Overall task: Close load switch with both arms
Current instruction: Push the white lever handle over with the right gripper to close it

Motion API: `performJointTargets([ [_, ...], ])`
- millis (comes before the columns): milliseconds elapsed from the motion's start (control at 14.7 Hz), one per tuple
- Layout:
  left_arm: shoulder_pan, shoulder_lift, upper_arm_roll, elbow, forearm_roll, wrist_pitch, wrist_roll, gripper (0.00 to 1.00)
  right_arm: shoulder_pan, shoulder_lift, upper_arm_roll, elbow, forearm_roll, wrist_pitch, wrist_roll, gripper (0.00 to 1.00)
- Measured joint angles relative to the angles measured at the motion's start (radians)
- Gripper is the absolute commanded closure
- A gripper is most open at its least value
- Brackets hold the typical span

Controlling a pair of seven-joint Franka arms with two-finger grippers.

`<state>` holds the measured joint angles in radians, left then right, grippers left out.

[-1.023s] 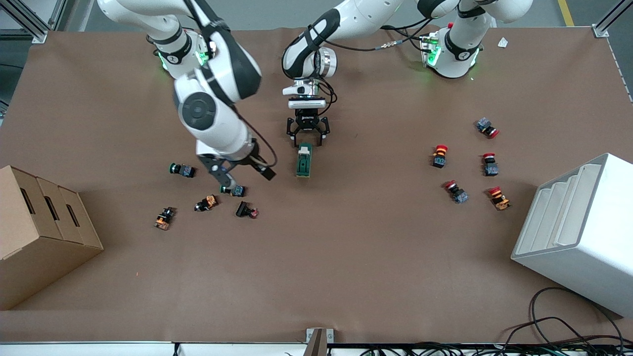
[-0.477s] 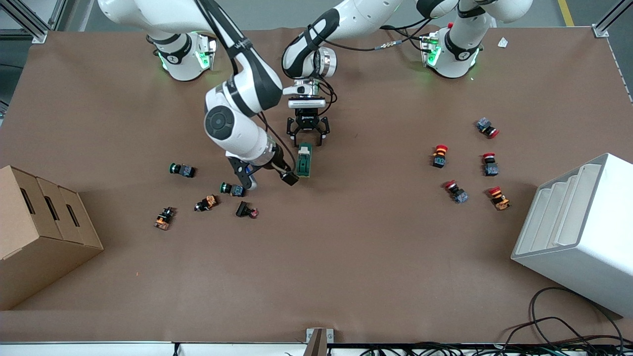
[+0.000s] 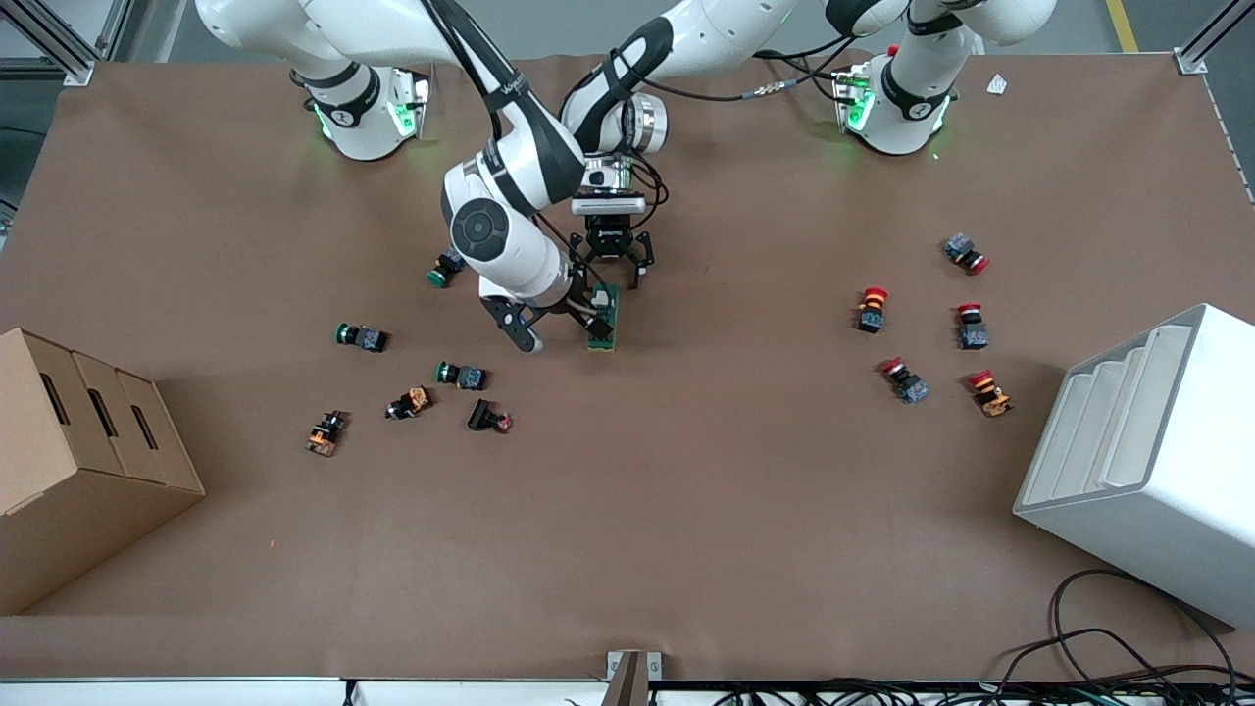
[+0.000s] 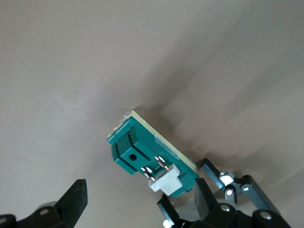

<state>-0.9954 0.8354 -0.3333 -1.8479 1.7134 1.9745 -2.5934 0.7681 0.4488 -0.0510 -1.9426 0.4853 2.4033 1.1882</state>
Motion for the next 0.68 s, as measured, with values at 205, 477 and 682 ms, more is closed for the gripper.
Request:
performJointTargets([
  [205,0.0,0.0,0.0,0.0,0.0,0.0,0.0,0.01,0.0,0.052,0.028,-0.003,0.074,0.04,-0.101,0.0],
  [477,0.0,0.0,0.0,0.0,0.0,-0.001,0.0,0.01,0.011,0.084,0.042,0.003,0.142,0.063,-0.121,0.0],
  [682,-0.001,0.001,0.0,0.0,0.001,-0.002,0.0,0.02,0.023,0.088,0.045,0.007,0.158,0.073,-0.122,0.0],
])
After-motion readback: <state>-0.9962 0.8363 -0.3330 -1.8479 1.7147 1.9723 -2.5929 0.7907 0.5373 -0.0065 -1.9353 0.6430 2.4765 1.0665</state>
